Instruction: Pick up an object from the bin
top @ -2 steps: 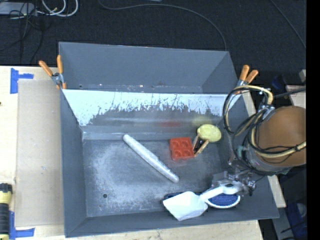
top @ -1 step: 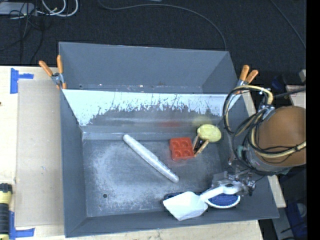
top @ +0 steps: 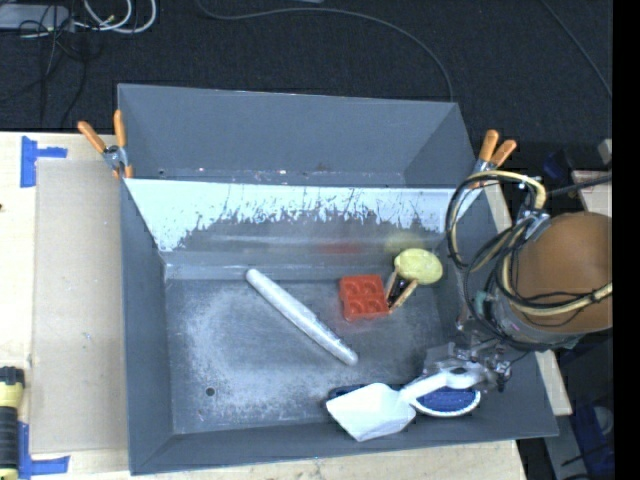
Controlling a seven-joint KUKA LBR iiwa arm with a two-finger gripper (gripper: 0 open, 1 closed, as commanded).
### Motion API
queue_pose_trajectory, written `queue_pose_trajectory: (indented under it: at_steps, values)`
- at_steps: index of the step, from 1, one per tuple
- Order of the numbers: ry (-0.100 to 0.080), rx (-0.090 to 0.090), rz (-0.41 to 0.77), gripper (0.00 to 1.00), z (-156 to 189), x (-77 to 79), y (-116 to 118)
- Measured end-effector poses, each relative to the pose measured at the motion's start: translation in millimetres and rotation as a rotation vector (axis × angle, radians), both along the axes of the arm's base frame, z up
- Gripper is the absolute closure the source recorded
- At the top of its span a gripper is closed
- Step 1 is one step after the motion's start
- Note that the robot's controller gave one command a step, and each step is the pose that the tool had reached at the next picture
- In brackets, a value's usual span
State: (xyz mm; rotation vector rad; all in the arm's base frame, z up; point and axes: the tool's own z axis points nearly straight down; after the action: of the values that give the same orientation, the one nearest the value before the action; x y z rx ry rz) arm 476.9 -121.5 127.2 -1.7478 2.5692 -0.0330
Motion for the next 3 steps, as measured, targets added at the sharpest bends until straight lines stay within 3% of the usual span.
queue_pose_trajectory:
  at_steps: [3]
  values:
    - [0.0, 0.0, 0.0, 1.0, 0.0, 0.0, 0.0]
